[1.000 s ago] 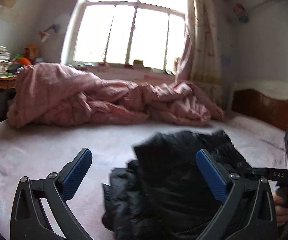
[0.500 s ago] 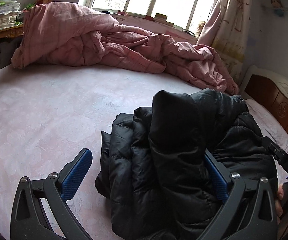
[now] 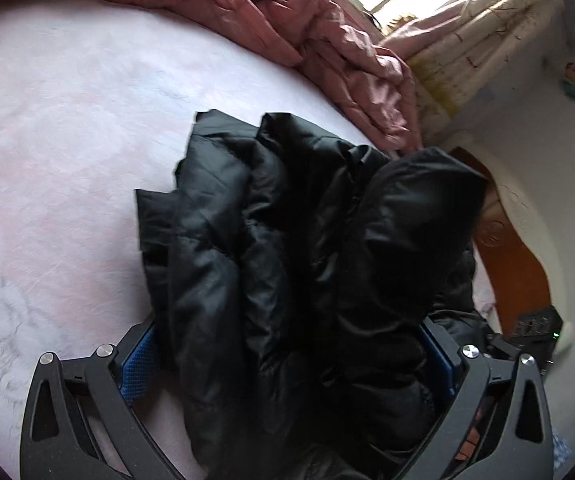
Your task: Fold large clothes
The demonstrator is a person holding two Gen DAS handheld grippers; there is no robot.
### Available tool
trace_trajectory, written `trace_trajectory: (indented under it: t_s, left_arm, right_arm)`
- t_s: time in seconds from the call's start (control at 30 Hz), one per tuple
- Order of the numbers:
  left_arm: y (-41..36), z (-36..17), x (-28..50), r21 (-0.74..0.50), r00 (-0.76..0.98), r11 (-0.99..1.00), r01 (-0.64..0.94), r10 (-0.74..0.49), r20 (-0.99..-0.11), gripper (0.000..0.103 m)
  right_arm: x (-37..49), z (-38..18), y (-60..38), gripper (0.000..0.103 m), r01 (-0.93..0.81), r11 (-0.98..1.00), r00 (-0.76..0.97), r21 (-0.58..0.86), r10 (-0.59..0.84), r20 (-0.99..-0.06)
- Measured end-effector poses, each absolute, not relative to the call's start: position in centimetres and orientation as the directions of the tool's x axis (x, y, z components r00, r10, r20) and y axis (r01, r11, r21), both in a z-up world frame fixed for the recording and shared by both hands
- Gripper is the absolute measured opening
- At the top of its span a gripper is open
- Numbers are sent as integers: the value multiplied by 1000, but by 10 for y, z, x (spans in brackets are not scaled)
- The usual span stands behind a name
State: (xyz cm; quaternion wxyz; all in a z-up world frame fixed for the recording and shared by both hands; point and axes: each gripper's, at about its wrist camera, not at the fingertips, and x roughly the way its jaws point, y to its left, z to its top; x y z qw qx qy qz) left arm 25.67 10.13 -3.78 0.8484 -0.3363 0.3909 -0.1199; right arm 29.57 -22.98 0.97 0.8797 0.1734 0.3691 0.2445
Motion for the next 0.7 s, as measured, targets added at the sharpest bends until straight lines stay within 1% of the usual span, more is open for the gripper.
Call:
trace_trajectory:
  t_s: [0.07, 0.1, 0.13, 0.17, 0.23, 0.33, 0.37, 0.43, 0.53, 0.6, 0.7]
  left_arm:
    - [100, -36, 256, -679, 662, 733, -39, -490, -567, 103]
    - [99, -35, 256, -682, 663, 731, -31, -496, -561, 100]
    - [98, -34, 256, -692, 665, 722, -15, -509, -546, 90]
    - [98, -34, 255, -715, 661, 699, 9, -541, -520, 87]
    - [98, -34, 255, -732, 655, 680, 32, -568, -499, 77]
    - [99, -33, 253, -737, 662, 674, 43, -572, -485, 74]
    - [98, -31, 252, -735, 664, 676, 48, -571, -482, 73]
    - [98, -29, 251, -736, 671, 675, 59, -573, -471, 65]
    - [97, -26, 250, -743, 673, 666, 63, -578, -461, 60]
    - [97, -26, 252, -756, 675, 652, 57, -583, -453, 58]
    - [93, -15, 248, -754, 681, 651, 86, -591, -432, 51]
  right_arm:
    - [297, 9, -227, 88, -304, 825, 607, 477, 554, -570]
    - [297, 9, -226, 88, -307, 825, 605, 474, 554, -572]
    - [298, 8, -225, 88, -310, 828, 599, 467, 551, -581]
    - [300, 7, -222, 88, -308, 840, 592, 447, 537, -601]
    - [303, 3, -221, 88, -295, 858, 582, 420, 510, -634]
    - [305, 1, -225, 87, -295, 845, 568, 446, 530, -630]
    - [305, 0, -227, 85, -294, 839, 563, 458, 539, -626]
    - [303, 1, -233, 67, -288, 816, 568, 502, 567, -596]
    - [295, 11, -235, 52, -303, 817, 618, 490, 560, -552]
    - [290, 17, -231, 50, -309, 841, 653, 444, 527, -544]
    - [279, 30, -230, 47, -313, 862, 675, 399, 497, -546]
